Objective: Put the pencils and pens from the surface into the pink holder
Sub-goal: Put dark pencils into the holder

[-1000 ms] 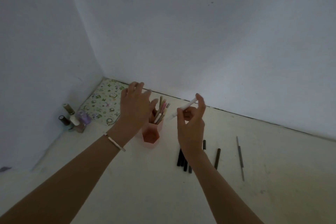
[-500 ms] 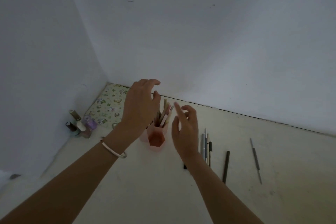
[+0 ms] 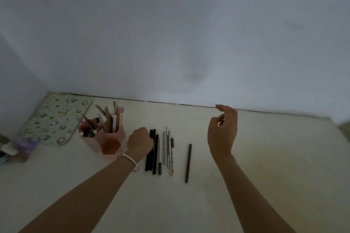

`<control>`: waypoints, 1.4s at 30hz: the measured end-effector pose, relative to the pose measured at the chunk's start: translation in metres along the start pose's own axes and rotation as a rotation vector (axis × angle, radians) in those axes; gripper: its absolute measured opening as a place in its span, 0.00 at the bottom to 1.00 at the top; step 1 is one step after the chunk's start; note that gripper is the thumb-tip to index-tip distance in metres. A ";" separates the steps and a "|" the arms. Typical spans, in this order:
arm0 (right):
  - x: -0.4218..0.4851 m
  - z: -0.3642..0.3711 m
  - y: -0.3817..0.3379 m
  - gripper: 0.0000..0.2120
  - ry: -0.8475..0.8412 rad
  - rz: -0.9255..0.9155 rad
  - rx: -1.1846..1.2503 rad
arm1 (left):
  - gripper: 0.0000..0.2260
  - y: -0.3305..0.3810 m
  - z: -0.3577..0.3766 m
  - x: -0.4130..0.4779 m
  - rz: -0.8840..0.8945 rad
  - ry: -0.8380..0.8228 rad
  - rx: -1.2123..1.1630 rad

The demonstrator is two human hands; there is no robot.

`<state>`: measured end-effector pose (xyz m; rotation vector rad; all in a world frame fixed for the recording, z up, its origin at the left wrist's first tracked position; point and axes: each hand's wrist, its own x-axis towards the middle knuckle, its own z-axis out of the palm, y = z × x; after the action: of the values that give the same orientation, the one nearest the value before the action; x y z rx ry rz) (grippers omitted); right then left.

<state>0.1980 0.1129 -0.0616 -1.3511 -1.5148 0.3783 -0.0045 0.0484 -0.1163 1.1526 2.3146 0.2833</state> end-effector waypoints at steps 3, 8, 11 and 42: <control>-0.004 -0.018 0.019 0.18 0.005 0.032 -0.044 | 0.10 -0.002 0.011 0.005 -0.084 -0.059 -0.035; -0.014 -0.030 0.043 0.16 -0.018 0.080 -0.091 | 0.12 0.003 0.019 0.010 -0.142 -0.094 -0.079; -0.012 -0.033 0.057 0.15 0.038 0.146 -0.077 | 0.11 0.006 0.016 0.012 -0.151 -0.078 -0.119; -0.047 0.117 -0.119 0.34 -0.508 -0.094 0.361 | 0.17 -0.075 -0.111 -0.007 0.284 0.661 0.005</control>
<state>0.0296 0.0781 -0.0416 -0.9322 -1.8030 0.9405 -0.1123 0.0022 -0.0515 1.5692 2.6807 0.8767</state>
